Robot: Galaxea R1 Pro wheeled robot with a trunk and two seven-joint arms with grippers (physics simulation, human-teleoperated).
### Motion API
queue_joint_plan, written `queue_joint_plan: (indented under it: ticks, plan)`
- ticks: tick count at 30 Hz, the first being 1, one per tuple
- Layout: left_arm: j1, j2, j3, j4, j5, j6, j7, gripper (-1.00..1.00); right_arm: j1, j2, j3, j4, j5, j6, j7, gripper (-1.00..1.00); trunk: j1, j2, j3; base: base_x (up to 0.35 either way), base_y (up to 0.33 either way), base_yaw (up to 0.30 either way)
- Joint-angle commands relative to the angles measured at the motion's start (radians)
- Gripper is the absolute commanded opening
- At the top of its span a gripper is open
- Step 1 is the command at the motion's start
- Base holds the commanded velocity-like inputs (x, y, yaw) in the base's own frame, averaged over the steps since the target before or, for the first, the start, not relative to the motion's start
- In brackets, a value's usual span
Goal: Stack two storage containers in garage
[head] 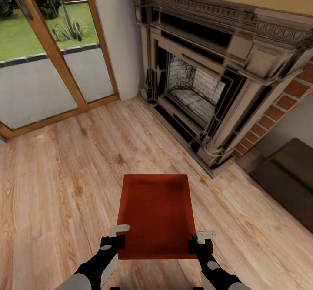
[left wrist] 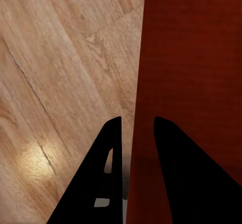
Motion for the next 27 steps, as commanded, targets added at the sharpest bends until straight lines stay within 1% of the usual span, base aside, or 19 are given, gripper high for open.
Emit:
queue_joint_plan:
  ticks: [1, 27]
  plan:
    - [0.000, 0.006, 0.003, 0.003, 0.014, 0.002, 0.015, -1.00, -0.001, -0.001, -0.022, -0.003, 0.000, -0.005, -0.014, -1.00, 0.000, -0.001, 0.001, 0.000, 0.000, 0.000]
    - [0.000, 0.006, 0.002, 0.014, 0.016, 0.006, 0.015, -1.00, -0.001, -0.001, -0.022, -0.003, 0.000, -0.005, -0.014, -1.00, 0.000, -0.001, 0.043, 0.000, 0.000, 0.000]
